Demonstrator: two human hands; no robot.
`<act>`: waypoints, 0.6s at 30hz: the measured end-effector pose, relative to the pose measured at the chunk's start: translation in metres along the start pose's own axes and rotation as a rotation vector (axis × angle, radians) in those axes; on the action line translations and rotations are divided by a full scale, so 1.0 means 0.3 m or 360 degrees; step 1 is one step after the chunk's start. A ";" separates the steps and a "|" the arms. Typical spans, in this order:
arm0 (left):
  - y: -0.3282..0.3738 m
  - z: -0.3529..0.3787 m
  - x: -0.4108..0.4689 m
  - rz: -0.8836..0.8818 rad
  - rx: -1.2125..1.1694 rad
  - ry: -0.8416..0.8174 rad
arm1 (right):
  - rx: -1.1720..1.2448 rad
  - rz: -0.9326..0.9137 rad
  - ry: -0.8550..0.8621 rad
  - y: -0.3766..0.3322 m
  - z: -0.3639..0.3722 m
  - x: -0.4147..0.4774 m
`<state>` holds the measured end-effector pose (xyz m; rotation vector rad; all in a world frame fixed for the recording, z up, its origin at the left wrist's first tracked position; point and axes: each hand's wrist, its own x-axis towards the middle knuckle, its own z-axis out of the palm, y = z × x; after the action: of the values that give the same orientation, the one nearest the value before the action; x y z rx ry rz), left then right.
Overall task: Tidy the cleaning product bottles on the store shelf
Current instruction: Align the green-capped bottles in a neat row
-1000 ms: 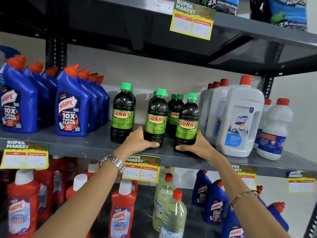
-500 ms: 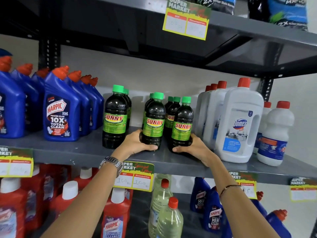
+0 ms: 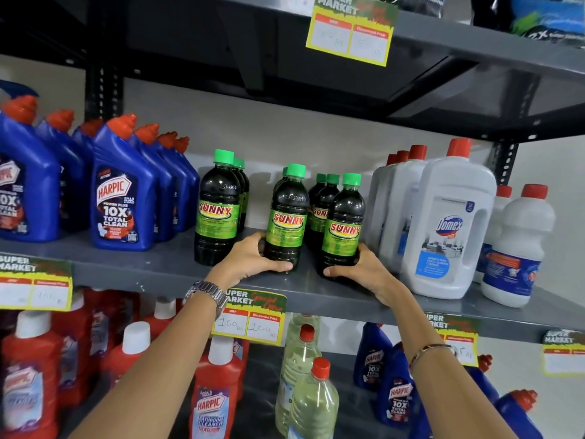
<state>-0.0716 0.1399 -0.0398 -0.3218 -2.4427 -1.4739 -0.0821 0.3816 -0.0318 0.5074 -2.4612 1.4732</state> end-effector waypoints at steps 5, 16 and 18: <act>0.001 0.002 0.000 0.0038 0.0015 -0.0014 | 0.0020 -0.0013 0.0007 -0.003 0.002 0.000; 0.021 0.002 -0.024 0.0015 0.0160 0.0013 | -0.0196 0.0144 0.0076 -0.024 0.013 -0.038; 0.022 -0.001 -0.054 0.0080 0.0237 0.0075 | -0.0360 0.0226 0.0238 -0.033 0.026 -0.079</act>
<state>-0.0544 0.1420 -0.0397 -0.3109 -2.4706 -1.2562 -0.0566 0.3744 -0.0361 0.1756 -2.5441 1.2086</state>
